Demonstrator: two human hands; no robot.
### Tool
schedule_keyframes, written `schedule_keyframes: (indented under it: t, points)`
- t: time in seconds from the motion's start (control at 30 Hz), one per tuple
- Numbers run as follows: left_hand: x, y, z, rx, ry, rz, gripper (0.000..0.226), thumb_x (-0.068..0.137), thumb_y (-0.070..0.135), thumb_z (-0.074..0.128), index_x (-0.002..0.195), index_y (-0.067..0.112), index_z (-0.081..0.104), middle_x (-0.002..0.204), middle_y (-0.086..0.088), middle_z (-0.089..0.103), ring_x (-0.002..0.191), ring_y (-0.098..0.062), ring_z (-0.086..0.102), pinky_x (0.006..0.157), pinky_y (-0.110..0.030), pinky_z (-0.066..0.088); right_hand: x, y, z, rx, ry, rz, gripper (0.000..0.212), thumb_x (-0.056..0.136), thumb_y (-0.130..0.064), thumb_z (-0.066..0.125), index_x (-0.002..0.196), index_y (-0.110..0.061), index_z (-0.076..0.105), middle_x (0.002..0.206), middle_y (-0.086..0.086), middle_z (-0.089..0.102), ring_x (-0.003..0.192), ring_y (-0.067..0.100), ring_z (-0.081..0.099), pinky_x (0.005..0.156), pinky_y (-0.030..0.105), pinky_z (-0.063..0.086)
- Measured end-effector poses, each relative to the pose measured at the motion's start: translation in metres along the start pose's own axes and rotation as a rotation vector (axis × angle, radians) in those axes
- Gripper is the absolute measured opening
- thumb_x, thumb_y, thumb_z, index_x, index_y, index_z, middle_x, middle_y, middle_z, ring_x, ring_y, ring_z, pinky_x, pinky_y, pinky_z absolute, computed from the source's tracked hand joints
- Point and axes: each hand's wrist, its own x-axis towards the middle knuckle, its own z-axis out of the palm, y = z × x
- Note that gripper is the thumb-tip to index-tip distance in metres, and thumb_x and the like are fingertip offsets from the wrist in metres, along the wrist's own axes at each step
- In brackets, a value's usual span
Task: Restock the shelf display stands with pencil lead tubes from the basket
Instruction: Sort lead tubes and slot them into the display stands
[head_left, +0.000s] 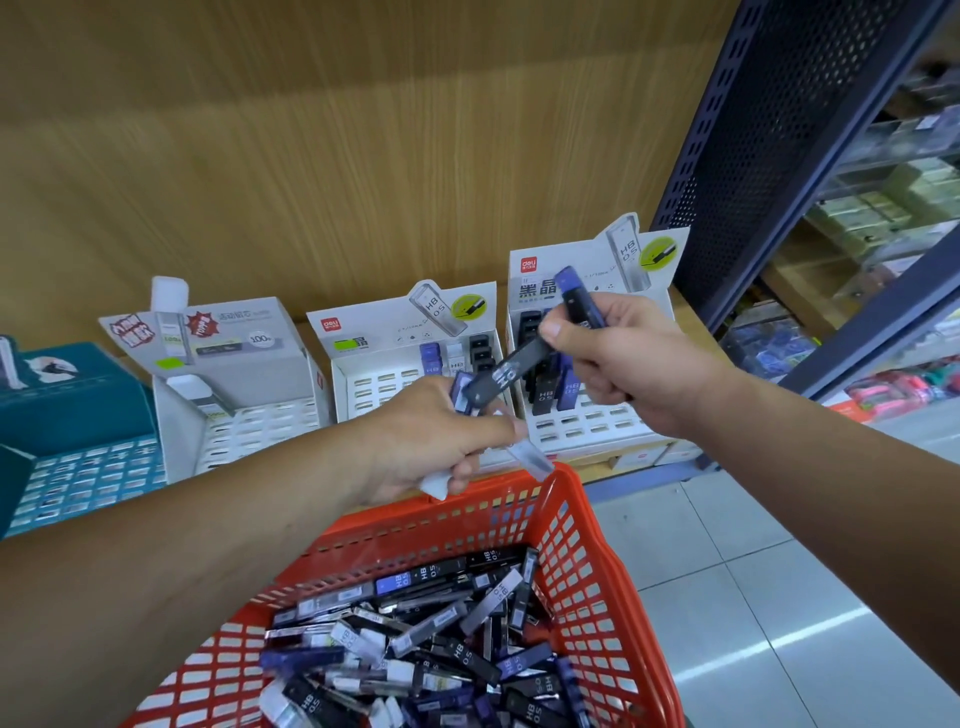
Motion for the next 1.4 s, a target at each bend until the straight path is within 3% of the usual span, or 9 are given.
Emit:
schedule_keyframes:
  t: [0.1,0.2,0.4,0.63,0.73,0.87,0.97,1.07,1.4]
  points:
    - [-0.002,-0.006,-0.005,-0.041,0.036,-0.022,0.020,0.095,0.020,0.073,0.097,0.007,0.059,0.059,-0.003,0.045,0.047,-0.019,0.041,0.052,-0.032,0.040,0.001,0.001,-0.015,0.004,0.103,0.018,0.012,0.101,-0.016,0.066,0.091,-0.012,0.060,0.052,-0.004,0.051,0.047,0.016,0.027,0.046,0.026,0.017]
    - [0.001,-0.005,-0.009,-0.107,0.163,-0.010,0.020,0.094,0.013,0.073,0.088,0.010,0.055,0.056,-0.004,0.042,0.047,-0.020,0.039,0.049,-0.030,0.039,-0.002,0.004,-0.018,0.021,0.138,0.041,0.014,0.103,-0.020,0.063,0.105,-0.006,0.060,0.082,0.009,0.078,0.048,0.018,0.029,0.046,0.027,0.018]
    - [0.008,0.000,-0.008,-0.294,0.265,-0.015,0.007,0.098,0.012,0.067,0.094,0.009,0.062,0.059,-0.001,0.040,0.044,-0.014,0.033,0.044,-0.026,0.031,-0.008,0.012,-0.005,0.099,0.142,0.127,0.010,0.105,-0.022,0.060,0.101,-0.013,0.056,0.096,0.014,0.079,0.049,0.018,0.031,0.049,0.028,0.021]
    - [0.003,0.000,-0.014,-0.220,0.397,-0.086,0.045,0.091,0.049,0.074,0.071,0.012,0.058,0.044,0.001,0.037,0.041,-0.017,0.031,0.047,-0.025,0.032,-0.006,0.014,0.006,0.166,0.151,0.157,0.013,0.106,-0.023,0.058,0.112,-0.011,0.057,0.097,0.011,0.080,0.048,0.016,0.033,0.046,0.027,0.025]
    - [0.001,0.002,-0.016,-0.172,0.424,-0.121,0.048,0.092,0.056,0.069,0.074,0.015,0.053,0.044,-0.004,0.050,0.038,-0.017,0.048,0.045,-0.024,0.033,-0.005,0.013,0.004,0.154,0.132,0.159,0.007,0.106,-0.022,0.059,0.103,-0.016,0.060,0.098,0.009,0.080,0.049,0.014,0.033,0.046,0.026,0.026]
    - [0.004,0.008,-0.009,-0.368,0.368,-0.090,0.024,0.098,0.030,0.070,0.099,0.008,0.061,0.067,-0.008,0.061,0.067,-0.028,0.076,0.045,-0.027,0.046,-0.009,0.018,-0.005,0.136,0.106,0.207,0.008,0.105,-0.017,0.060,0.099,-0.015,0.054,0.102,0.010,0.080,0.051,0.015,0.031,0.046,0.026,0.025]
    - [0.010,0.016,-0.001,-0.452,0.330,-0.010,0.019,0.100,0.022,0.068,0.098,0.005,0.061,0.068,-0.007,0.056,0.046,-0.019,0.057,0.054,-0.034,0.058,-0.014,0.026,-0.013,0.139,0.065,0.250,0.011,0.106,-0.016,0.056,0.099,-0.015,0.048,0.106,0.012,0.079,0.051,0.015,0.030,0.046,0.026,0.024]
    - [0.016,0.019,0.011,-0.317,0.347,0.046,0.027,0.101,0.036,0.064,0.103,0.010,0.061,0.075,-0.006,0.048,0.043,-0.016,0.041,0.049,-0.031,0.051,-0.017,0.036,-0.017,0.168,0.037,0.308,0.006,0.107,-0.018,0.051,0.103,-0.015,0.049,0.107,0.013,0.078,0.049,0.014,0.032,0.044,0.026,0.024]
    - [0.029,0.020,0.029,0.020,0.466,0.226,0.007,0.099,0.015,0.066,0.095,0.017,0.071,0.061,-0.001,0.049,0.043,-0.012,0.039,0.040,-0.022,0.034,-0.017,0.057,-0.034,0.103,0.045,0.349,0.030,0.104,-0.030,0.061,0.122,-0.006,0.059,0.084,0.010,0.071,0.048,0.014,0.036,0.045,0.028,0.029]
